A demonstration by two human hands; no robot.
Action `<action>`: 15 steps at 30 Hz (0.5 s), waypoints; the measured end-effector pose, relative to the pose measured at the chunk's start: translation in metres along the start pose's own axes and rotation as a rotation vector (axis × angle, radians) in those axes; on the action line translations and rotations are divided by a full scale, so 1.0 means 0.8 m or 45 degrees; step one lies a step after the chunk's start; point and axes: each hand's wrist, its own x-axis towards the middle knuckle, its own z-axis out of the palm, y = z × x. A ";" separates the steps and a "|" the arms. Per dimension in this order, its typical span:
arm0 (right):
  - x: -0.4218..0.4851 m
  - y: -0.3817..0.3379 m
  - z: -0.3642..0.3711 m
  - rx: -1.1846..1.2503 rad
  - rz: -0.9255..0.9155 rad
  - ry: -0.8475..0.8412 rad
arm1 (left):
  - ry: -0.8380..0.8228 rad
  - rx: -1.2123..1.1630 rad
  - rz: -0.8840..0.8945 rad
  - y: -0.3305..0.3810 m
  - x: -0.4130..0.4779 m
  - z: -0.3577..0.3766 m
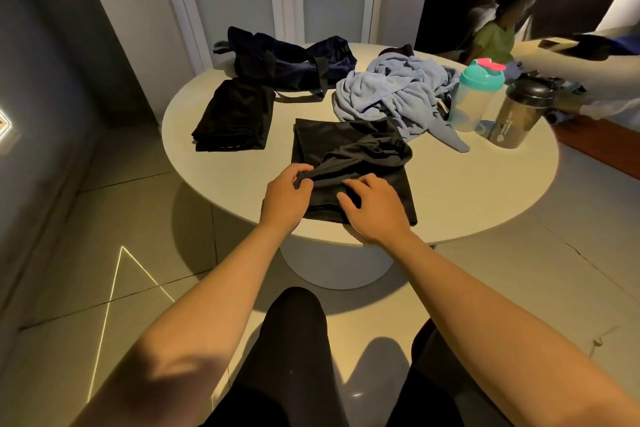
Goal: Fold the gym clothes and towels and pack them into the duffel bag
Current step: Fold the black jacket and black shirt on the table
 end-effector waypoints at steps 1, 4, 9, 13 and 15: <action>0.000 0.001 -0.001 0.030 -0.003 -0.007 | -0.007 0.005 -0.007 0.003 -0.001 0.000; 0.000 0.001 -0.006 0.099 -0.029 0.021 | -0.009 -0.008 -0.029 0.010 -0.004 -0.001; -0.010 -0.004 -0.004 0.090 -0.222 0.129 | 0.029 0.080 0.039 0.006 -0.006 0.000; -0.007 -0.004 -0.007 0.052 -0.185 0.051 | 0.080 0.288 0.155 -0.001 -0.007 0.003; -0.006 -0.004 -0.008 0.024 -0.172 0.025 | 0.050 0.360 0.145 -0.002 -0.005 0.003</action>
